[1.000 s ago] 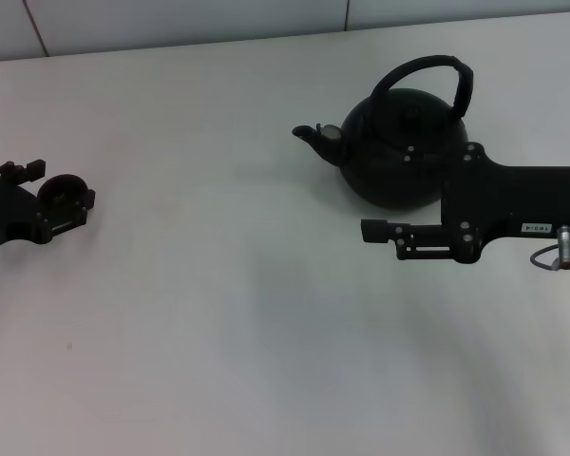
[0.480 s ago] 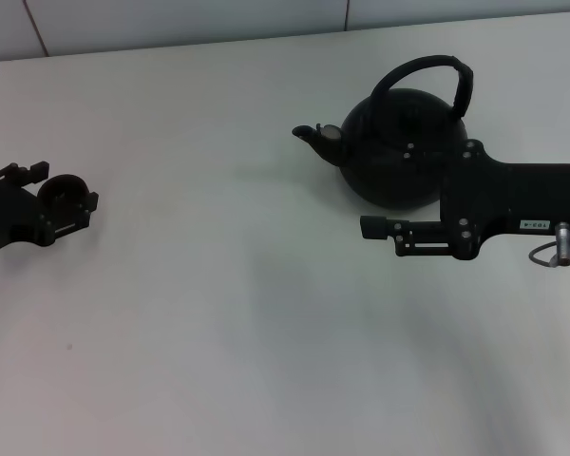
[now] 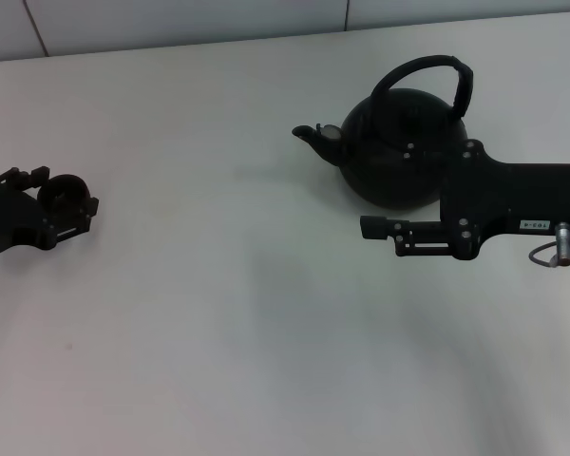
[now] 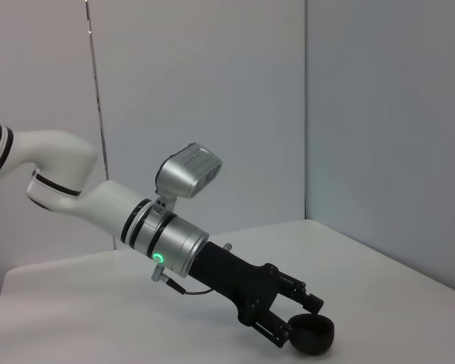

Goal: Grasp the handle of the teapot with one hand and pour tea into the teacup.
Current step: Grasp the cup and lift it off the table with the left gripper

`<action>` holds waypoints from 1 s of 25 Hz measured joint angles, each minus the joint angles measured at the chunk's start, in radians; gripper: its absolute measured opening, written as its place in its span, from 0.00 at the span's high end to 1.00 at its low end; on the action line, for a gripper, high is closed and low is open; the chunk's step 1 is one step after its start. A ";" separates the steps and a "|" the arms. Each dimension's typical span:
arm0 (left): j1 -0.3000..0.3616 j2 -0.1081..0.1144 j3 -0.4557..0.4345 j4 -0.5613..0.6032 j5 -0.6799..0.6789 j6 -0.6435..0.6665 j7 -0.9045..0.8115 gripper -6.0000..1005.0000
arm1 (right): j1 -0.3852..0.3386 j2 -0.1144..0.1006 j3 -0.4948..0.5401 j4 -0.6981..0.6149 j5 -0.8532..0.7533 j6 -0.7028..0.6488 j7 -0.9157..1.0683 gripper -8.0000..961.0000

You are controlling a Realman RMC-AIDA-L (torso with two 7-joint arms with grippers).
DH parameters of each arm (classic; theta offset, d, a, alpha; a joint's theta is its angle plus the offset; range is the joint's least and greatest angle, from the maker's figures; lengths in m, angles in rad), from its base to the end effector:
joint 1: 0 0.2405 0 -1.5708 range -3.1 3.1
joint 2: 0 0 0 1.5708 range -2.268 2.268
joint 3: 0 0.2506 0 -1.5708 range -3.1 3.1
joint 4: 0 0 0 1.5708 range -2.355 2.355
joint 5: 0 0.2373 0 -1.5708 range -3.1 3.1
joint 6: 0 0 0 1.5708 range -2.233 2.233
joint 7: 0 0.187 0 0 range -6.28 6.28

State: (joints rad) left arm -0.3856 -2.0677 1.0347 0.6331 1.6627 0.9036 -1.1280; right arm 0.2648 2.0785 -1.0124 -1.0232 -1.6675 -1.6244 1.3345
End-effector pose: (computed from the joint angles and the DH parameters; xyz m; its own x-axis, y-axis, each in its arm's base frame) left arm -0.3394 0.4021 -0.0401 0.8908 0.2997 0.3415 0.4529 -0.6458 -0.6146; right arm 0.2293 0.3265 0.0014 0.8359 -0.0859 -0.5422 -0.2474 -0.9406 -0.2324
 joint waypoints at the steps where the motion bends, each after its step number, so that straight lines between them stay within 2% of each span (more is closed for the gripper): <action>1: -0.002 0.000 0.003 -0.003 0.000 -0.004 -0.001 0.19 | 0.000 0.000 0.000 0.000 0.000 0.000 0.000 0.27; 25: -0.011 -0.002 0.005 -0.009 0.000 -0.022 0.000 0.19 | 0.004 0.000 0.000 0.000 0.002 0.013 0.000 0.27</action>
State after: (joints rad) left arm -0.3968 -2.0693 1.0400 0.6243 1.6628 0.8819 -1.1277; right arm 0.2690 2.0785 -1.0124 -1.0232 -1.6658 -1.6118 1.3345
